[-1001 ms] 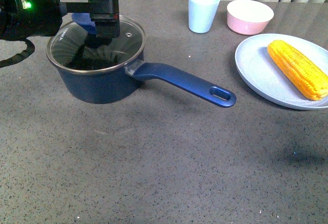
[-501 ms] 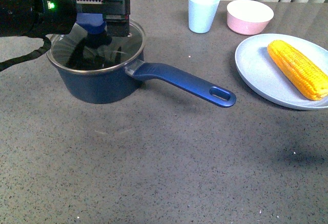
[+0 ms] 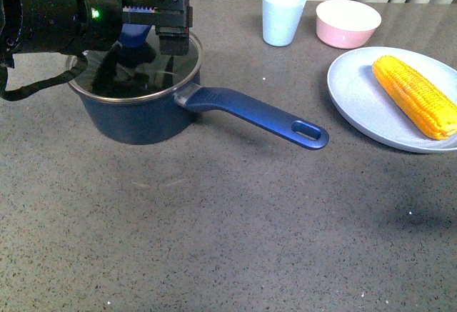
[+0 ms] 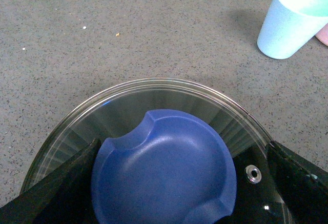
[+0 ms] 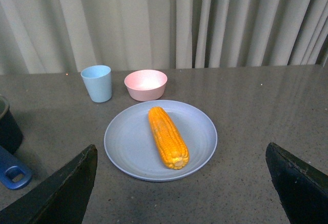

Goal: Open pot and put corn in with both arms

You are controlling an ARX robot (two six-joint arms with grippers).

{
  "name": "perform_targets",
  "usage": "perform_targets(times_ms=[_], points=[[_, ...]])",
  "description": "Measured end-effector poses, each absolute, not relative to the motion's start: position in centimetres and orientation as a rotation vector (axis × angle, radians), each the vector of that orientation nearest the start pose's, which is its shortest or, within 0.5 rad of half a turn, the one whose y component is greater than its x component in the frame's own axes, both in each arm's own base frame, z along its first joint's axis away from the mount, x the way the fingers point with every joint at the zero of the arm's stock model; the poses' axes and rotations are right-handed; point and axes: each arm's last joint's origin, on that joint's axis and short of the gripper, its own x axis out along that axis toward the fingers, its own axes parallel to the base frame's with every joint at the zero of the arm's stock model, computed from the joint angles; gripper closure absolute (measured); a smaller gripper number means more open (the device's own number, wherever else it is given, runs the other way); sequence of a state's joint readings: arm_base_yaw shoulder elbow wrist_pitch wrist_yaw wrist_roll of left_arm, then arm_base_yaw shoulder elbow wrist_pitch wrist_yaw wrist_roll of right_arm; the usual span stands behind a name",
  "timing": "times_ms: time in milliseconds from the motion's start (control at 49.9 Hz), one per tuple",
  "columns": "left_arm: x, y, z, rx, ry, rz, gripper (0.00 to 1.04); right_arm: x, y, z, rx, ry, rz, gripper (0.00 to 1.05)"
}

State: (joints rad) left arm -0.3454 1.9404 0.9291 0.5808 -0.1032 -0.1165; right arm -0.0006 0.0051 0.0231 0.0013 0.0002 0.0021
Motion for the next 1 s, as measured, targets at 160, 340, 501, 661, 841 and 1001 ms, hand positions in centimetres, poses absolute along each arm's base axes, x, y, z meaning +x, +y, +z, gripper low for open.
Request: perform_targets(times_ms=[160, 340, 501, 661, 841, 1001], points=[[36.5, -12.8, 13.5, -0.013, 0.434, -0.193, 0.26, 9.7, 0.0, 17.1, 0.002, -0.019, -0.001, 0.09], [36.6, -12.8, 13.4, 0.002, 0.442, -0.173, 0.43, 9.7, 0.0, 17.1, 0.002, -0.019, -0.001, 0.09], [36.3, -12.7, 14.2, -0.007, 0.455, -0.16, 0.43, 9.7, 0.0, 17.1, 0.002, -0.019, -0.001, 0.09], [34.9, -11.6, 16.7, -0.054, 0.408, -0.142, 0.43, 9.7, 0.0, 17.1, 0.002, -0.019, -0.001, 0.09], [34.5, -8.4, 19.0, -0.086, 0.325, -0.05, 0.43, 9.7, 0.0, 17.1, 0.002, -0.019, -0.001, 0.09], [34.9, -3.0, 17.9, -0.087, 0.31, 0.106, 0.43, 9.7, 0.0, 17.1, 0.002, -0.019, -0.001, 0.09]])
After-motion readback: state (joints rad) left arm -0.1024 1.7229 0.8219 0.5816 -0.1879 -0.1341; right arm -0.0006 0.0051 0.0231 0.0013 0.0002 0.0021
